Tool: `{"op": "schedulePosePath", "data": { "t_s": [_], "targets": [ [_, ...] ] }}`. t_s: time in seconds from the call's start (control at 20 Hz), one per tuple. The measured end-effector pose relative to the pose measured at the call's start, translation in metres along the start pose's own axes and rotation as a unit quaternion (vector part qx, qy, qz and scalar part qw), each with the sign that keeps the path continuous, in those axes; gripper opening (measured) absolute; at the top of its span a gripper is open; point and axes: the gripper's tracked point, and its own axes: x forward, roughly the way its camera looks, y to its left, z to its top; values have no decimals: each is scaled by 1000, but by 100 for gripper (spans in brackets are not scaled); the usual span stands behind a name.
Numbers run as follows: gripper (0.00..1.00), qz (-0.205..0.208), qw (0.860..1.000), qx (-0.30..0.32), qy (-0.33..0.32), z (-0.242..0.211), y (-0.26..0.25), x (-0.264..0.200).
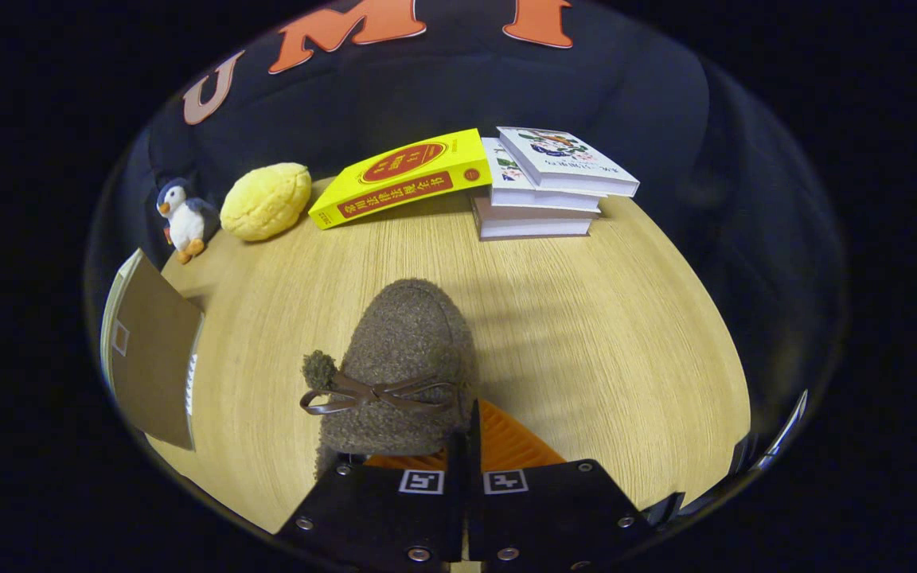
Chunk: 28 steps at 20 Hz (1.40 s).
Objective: Open the storage box then place both shoes into the box .Put the left shoe in first, then the right shoe, with the right side of both shoes facing outward in a uniform manner.
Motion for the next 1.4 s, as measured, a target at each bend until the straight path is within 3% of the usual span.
{"op": "schedulePosePath", "data": {
  "t_s": [0.45,0.75,1.2,1.4],
  "targets": [
    [4,33,998,-11,-47,60,89,-90],
    [4,84,995,-21,-58,87,183,-123],
    [4,138,988,-43,-48,79,320,-142],
    [4,136,989,-44,-37,68,361,-137]
  ]
}}
